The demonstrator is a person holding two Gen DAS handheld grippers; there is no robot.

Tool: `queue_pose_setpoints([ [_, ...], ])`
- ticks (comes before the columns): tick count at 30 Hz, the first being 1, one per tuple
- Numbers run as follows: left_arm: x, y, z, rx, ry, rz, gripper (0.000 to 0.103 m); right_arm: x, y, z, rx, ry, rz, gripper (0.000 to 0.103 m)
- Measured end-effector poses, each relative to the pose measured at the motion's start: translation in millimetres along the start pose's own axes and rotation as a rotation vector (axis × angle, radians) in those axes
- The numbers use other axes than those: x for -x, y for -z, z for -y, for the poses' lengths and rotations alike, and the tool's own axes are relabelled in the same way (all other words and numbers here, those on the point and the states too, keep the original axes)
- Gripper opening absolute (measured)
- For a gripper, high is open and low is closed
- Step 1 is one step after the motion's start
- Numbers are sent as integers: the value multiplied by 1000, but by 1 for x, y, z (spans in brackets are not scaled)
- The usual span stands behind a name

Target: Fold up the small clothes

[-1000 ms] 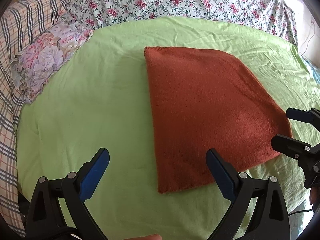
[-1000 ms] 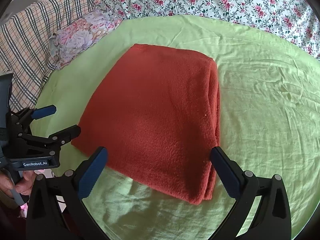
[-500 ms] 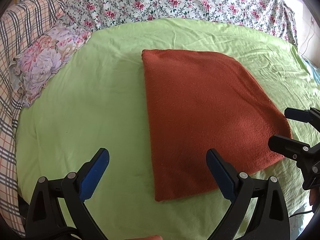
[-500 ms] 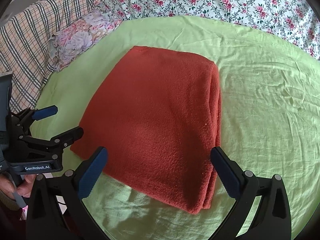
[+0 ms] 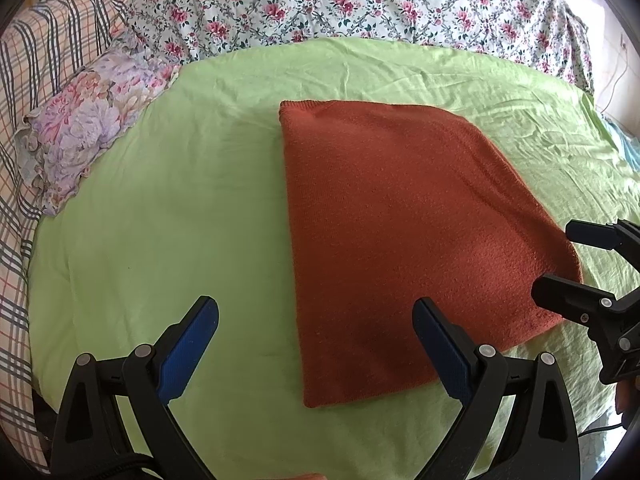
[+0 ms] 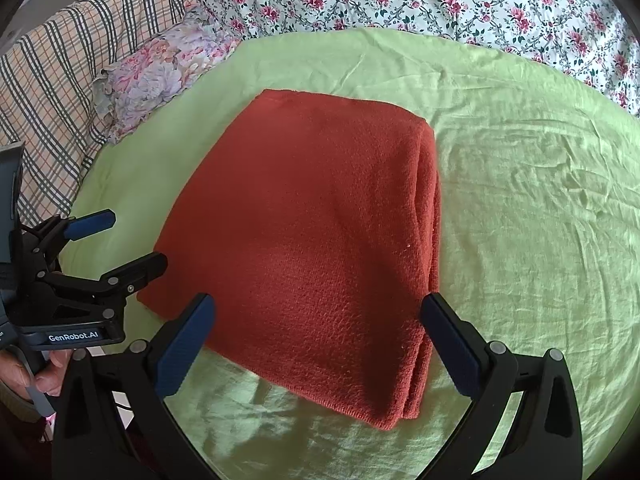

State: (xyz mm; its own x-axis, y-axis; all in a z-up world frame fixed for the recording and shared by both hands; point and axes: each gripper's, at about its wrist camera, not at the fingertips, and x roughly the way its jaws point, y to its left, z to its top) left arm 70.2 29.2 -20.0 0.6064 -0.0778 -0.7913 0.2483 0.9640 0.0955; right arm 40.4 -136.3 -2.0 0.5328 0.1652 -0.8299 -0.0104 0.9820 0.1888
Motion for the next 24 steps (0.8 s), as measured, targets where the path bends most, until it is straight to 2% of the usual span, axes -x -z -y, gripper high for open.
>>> queue_pose_setpoints([
  [24, 7, 1, 0, -2, 29, 32, 98, 0, -1, 0, 0, -3, -1, 102],
])
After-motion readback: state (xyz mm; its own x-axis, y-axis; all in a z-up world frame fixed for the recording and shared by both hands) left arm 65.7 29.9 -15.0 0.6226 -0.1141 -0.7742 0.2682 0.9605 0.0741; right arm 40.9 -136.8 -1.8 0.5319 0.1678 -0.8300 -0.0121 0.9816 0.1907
